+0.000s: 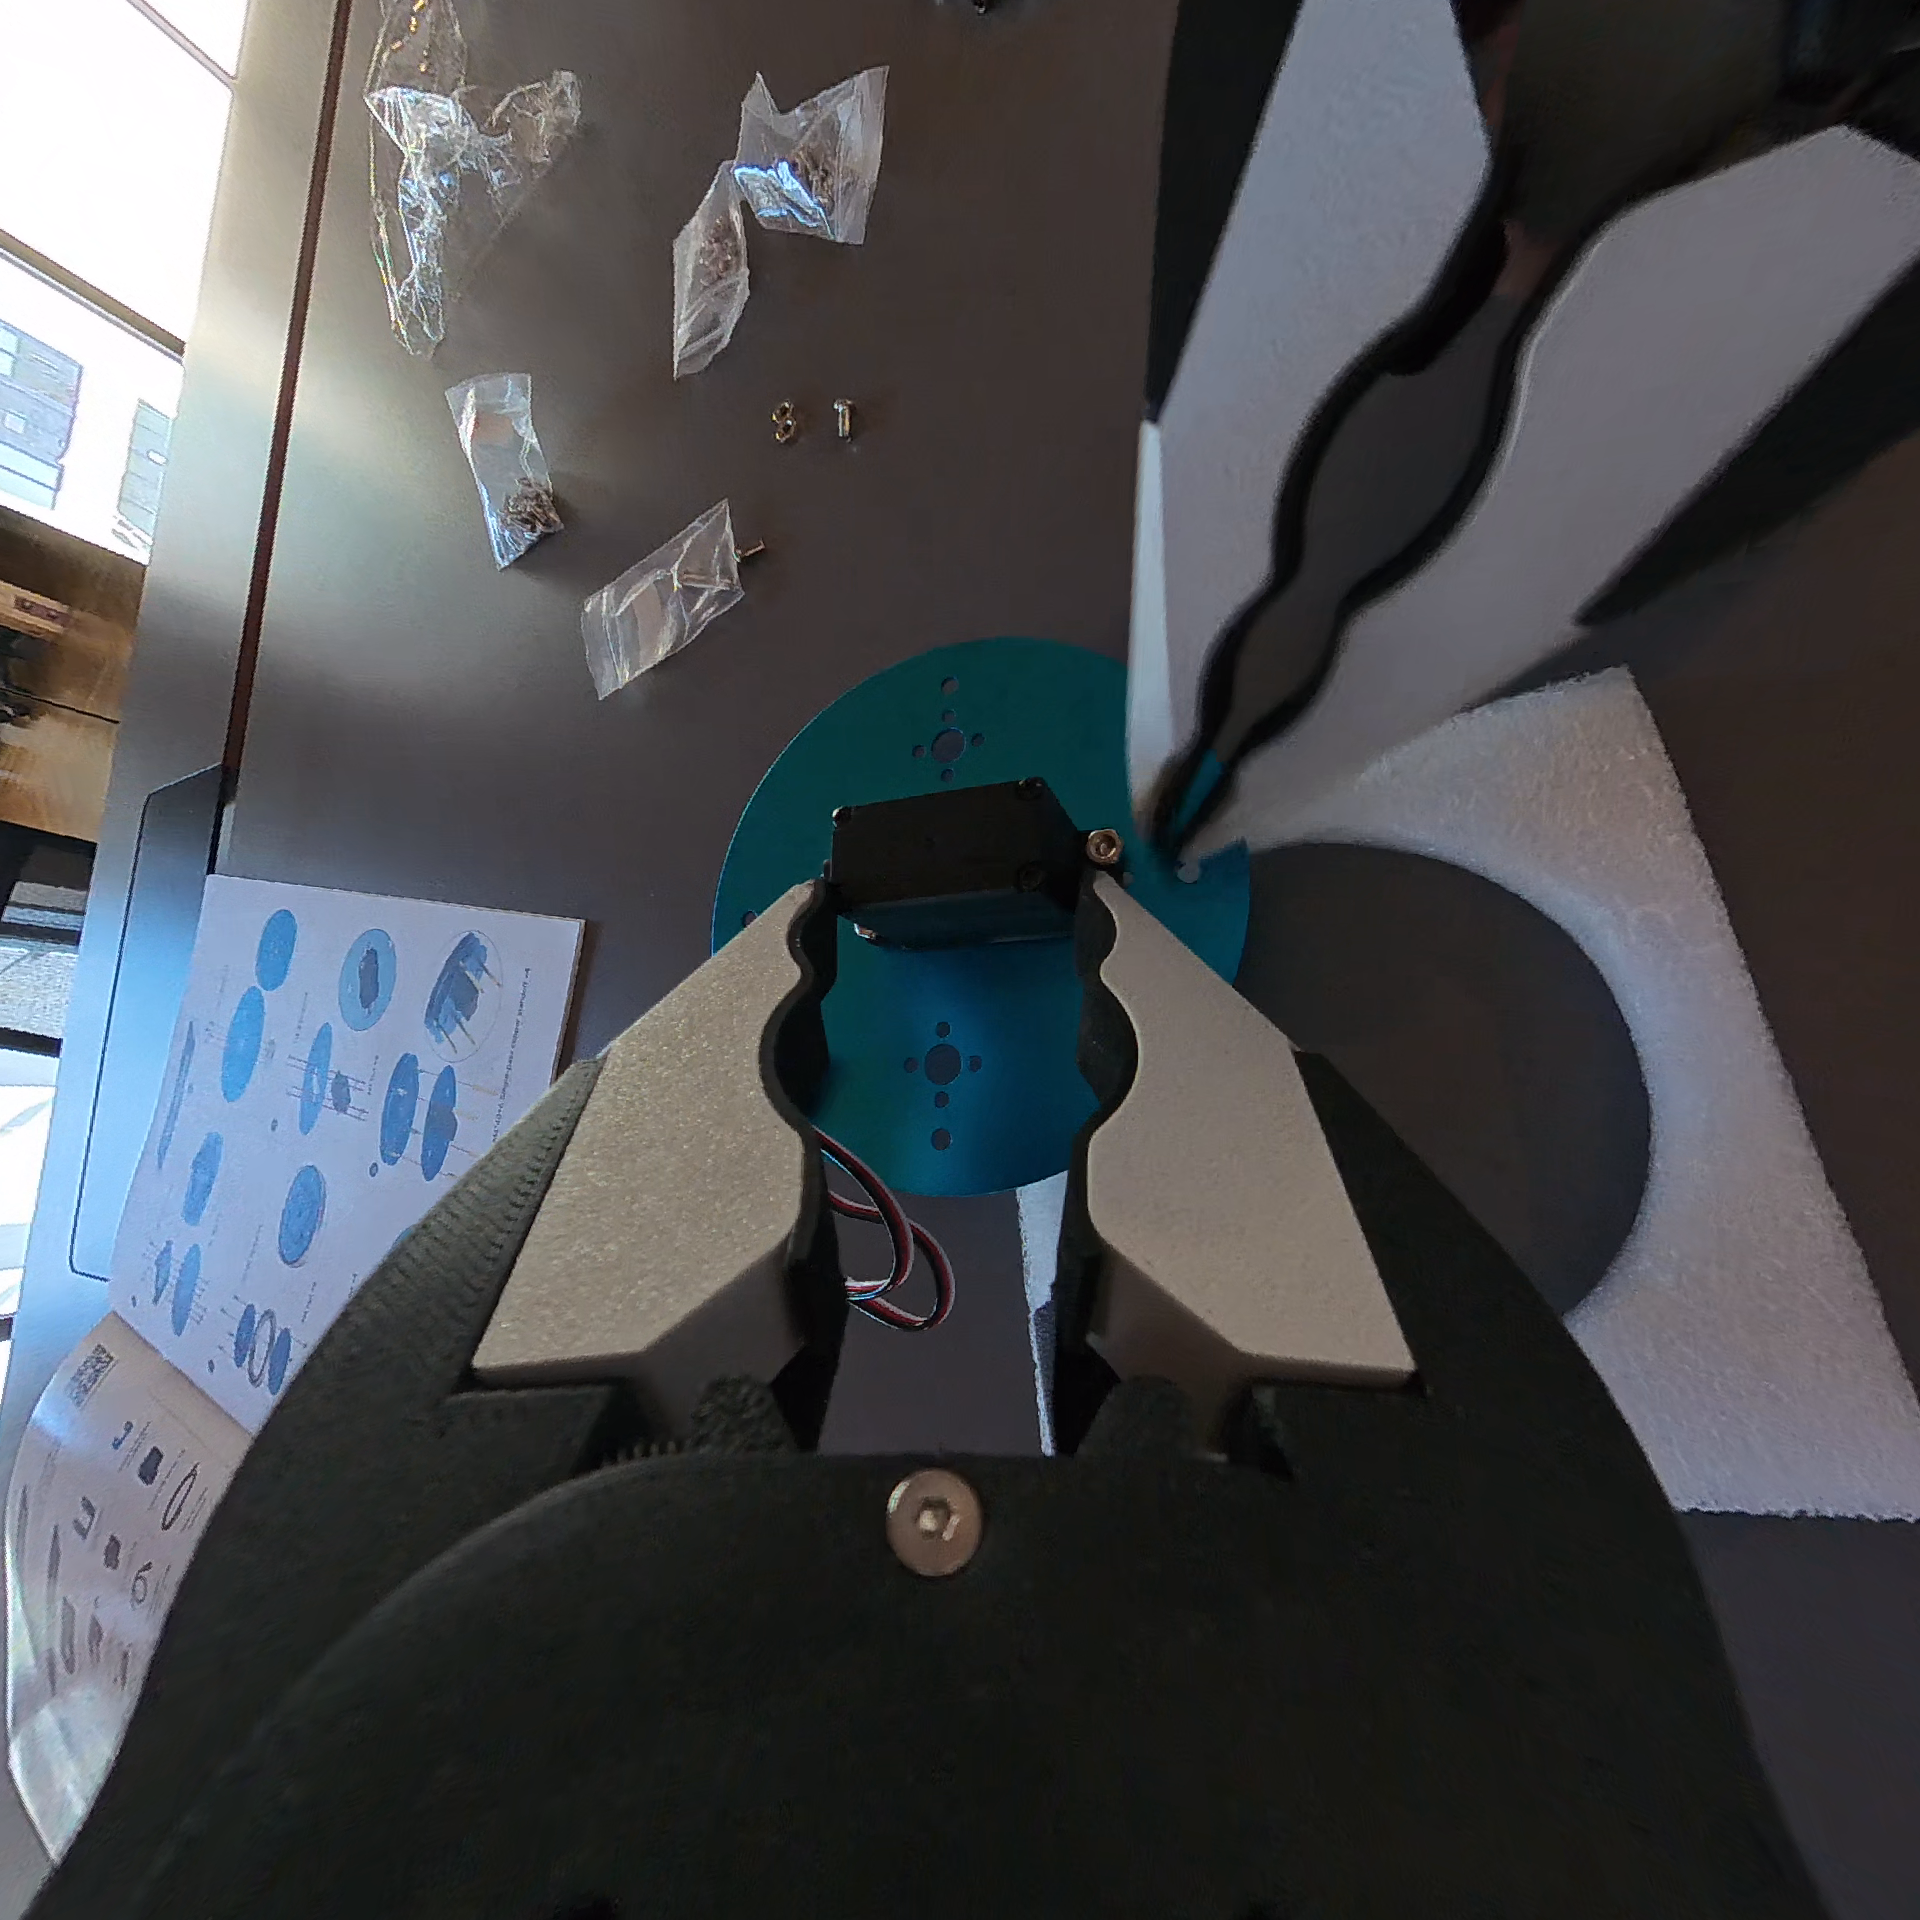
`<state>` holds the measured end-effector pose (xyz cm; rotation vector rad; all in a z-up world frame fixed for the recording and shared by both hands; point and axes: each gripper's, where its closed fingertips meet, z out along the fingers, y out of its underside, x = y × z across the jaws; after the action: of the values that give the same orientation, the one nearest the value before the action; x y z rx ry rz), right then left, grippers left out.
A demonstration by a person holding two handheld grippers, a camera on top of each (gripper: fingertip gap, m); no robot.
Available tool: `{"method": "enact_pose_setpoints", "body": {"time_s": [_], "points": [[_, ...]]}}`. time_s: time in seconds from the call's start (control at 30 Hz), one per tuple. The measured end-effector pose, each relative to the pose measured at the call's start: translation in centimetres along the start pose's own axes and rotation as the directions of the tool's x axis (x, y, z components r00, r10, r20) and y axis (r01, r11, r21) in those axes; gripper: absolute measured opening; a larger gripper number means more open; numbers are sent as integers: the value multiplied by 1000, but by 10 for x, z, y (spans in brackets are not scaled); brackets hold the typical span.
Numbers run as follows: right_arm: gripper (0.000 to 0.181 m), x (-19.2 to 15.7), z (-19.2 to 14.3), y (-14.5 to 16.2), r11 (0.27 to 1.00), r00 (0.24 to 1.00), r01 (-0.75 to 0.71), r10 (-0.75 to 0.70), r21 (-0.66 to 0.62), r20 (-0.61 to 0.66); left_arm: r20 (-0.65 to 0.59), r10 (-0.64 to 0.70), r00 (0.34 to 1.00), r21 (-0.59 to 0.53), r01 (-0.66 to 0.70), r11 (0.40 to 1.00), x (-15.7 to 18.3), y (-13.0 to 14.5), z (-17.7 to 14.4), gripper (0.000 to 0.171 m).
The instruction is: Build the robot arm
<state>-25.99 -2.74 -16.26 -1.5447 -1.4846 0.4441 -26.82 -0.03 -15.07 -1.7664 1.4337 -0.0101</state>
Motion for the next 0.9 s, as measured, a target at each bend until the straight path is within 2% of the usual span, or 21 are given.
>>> {"method": "enact_pose_setpoints", "body": {"time_s": [0.13, 0.27, 0.3, 0.37, 0.57, 0.73, 0.9], "points": [[15, 8, 1, 2, 998, 998, -55, 55, -5, -3, 1, 2, 1000, 0, -2, 1000, 0, 0, 0, 46], [16, -1, 1, -1, 999, 999, -37, 37, -1, 34, -2, -2, 1000, 0, 2, 1000, 0, 0, 0, 46], [11, -2, 0, -1, 999, 999, -32, 32, -2, 39, -2, -3, 1000, 0, 3, 1000, 0, 0, 0, 46], [10, 0, -1, 0, 998, 998, -58, 59, -4, 36, -2, -2, 1000, 1, 2, 1000, 0, 0, 0, 46], [19, 7, 2, 0, 998, 998, -56, 56, -1, 7, -5, -6, 1000, 3, 6, 1000, 0, 0, 0, 46], [8, -2, -2, 3, 998, 996, -65, 67, -22, 54, -8, -14, 1000, 4, 14, 1000, 0, 0, 1, 46], [18, 6, 0, -3, 998, 998, -63, 63, 5, 18, -12, -19, 1000, 7, 20, 1000, 0, 0, 1, 46]]}}
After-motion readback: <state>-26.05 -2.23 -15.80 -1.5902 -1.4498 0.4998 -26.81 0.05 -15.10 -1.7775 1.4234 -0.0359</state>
